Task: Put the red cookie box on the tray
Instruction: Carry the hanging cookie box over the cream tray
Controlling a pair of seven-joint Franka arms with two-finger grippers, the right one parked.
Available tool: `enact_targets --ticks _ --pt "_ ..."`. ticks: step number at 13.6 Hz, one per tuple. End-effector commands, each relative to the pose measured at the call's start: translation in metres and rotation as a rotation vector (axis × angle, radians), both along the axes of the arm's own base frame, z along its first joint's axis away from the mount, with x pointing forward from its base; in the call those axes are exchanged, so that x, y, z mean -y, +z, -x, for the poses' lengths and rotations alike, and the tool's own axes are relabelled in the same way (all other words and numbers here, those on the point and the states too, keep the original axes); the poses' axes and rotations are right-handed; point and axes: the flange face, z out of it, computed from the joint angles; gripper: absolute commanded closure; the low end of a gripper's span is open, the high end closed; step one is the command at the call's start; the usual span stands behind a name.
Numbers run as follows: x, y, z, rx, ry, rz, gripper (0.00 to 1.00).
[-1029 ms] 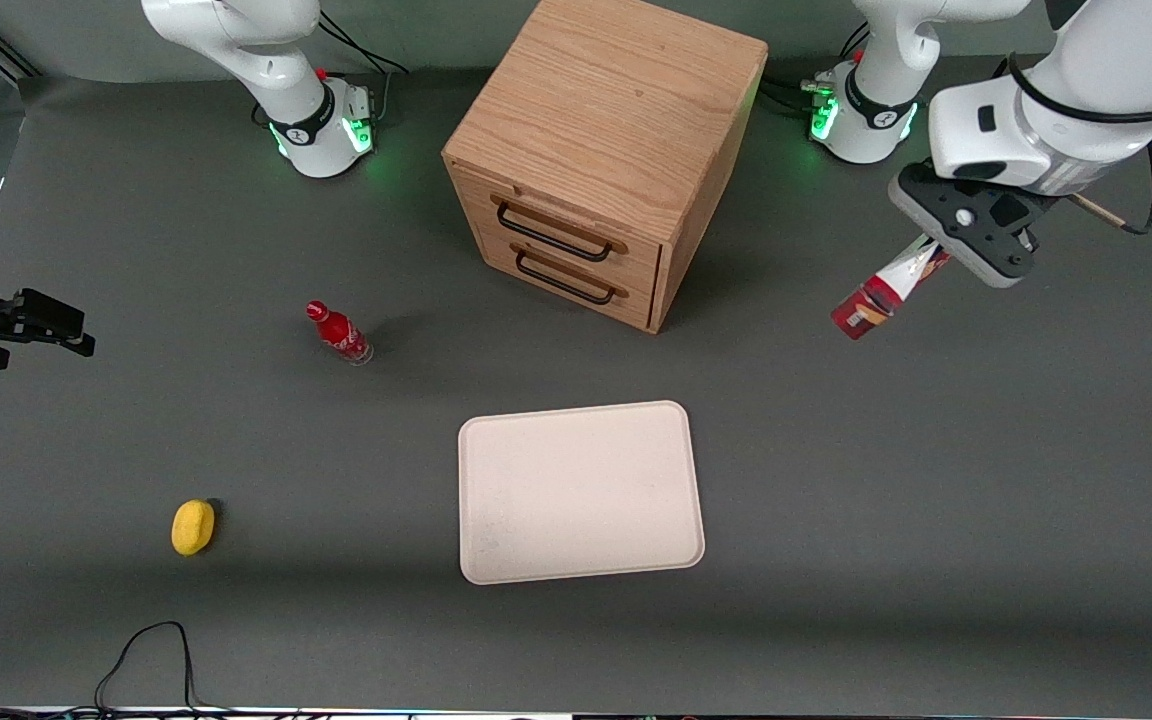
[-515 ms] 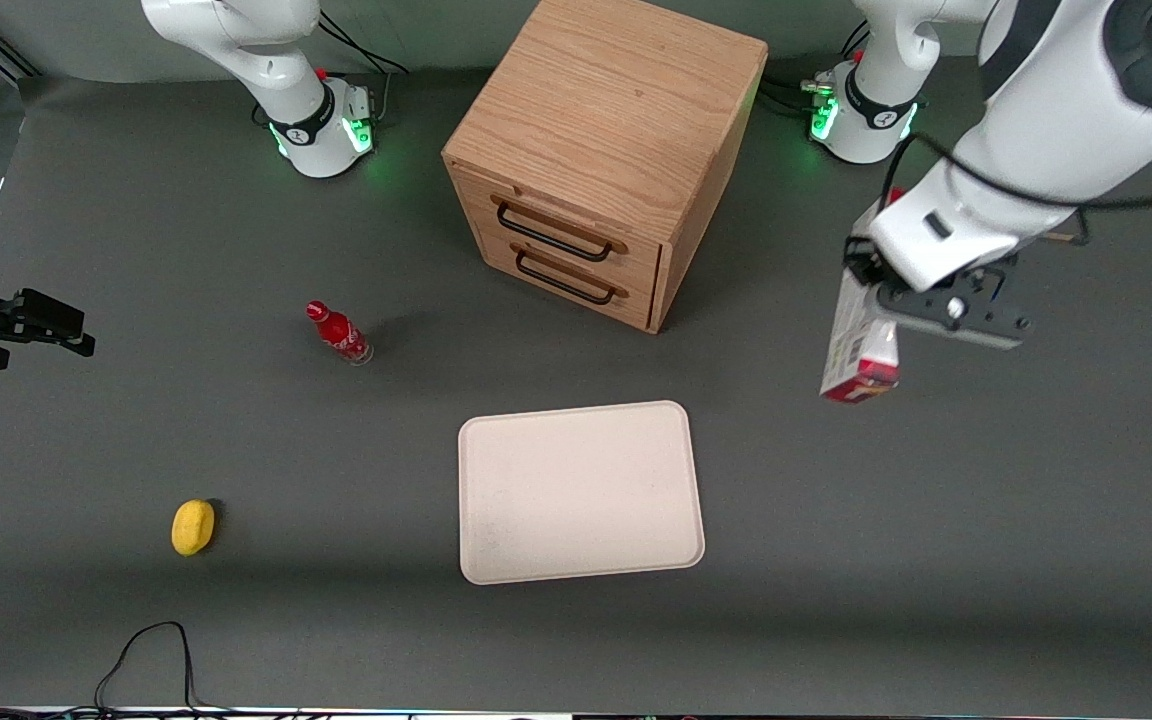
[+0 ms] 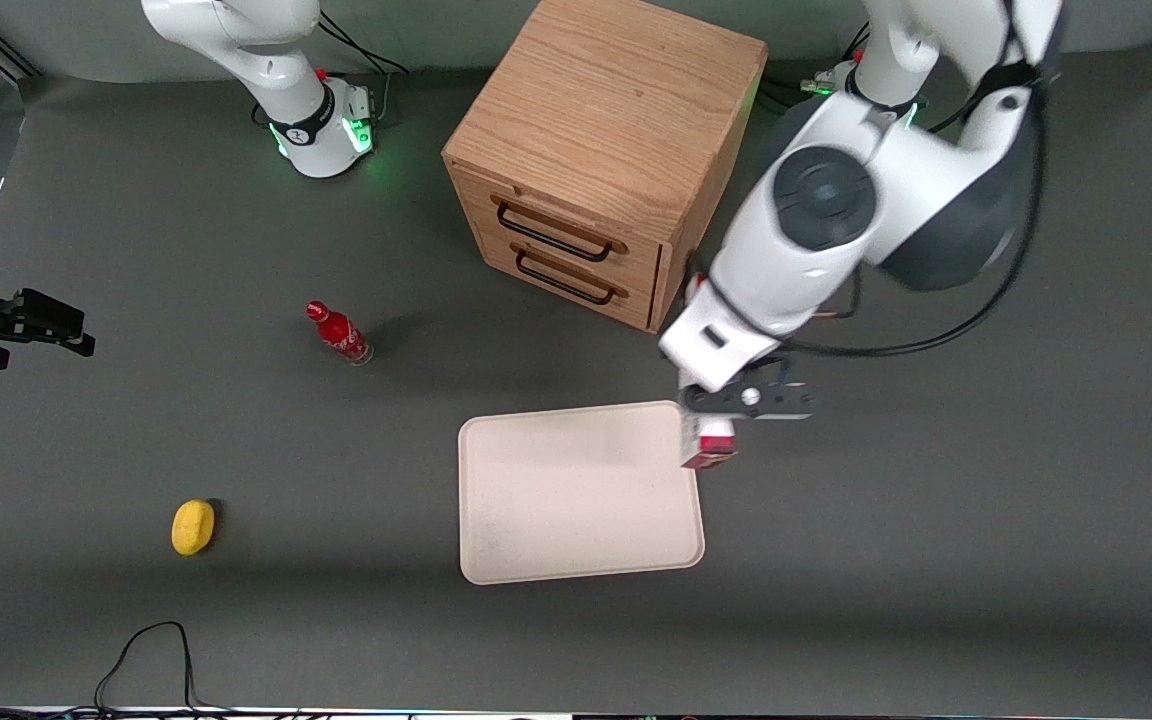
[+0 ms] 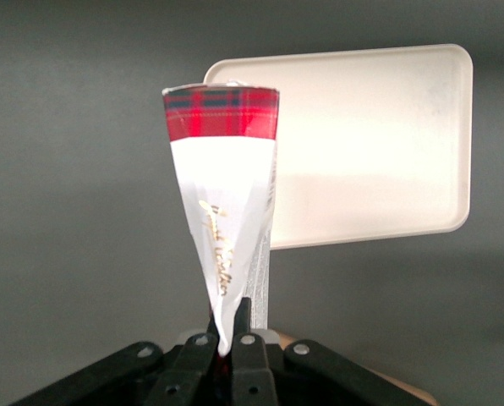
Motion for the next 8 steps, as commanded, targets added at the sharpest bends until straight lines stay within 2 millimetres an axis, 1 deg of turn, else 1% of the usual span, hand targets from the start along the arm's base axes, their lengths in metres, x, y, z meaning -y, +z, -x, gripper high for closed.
enact_targets --ticks 1,2,3,4,6,8 --pt "0.022 -0.057 -0.034 0.061 0.03 -0.016 1.0" --pt "0.023 -0.085 -0.041 0.059 0.03 -0.024 1.0" --pt "0.024 -0.106 -0.046 0.064 0.031 -0.023 1.0" --pt "0.021 -0.135 -0.055 0.065 0.054 -0.022 1.0" --pt "0.02 -0.17 -0.061 0.057 0.096 -0.017 1.0" --pt "0.018 -0.199 -0.061 0.048 0.116 -0.021 1.0"
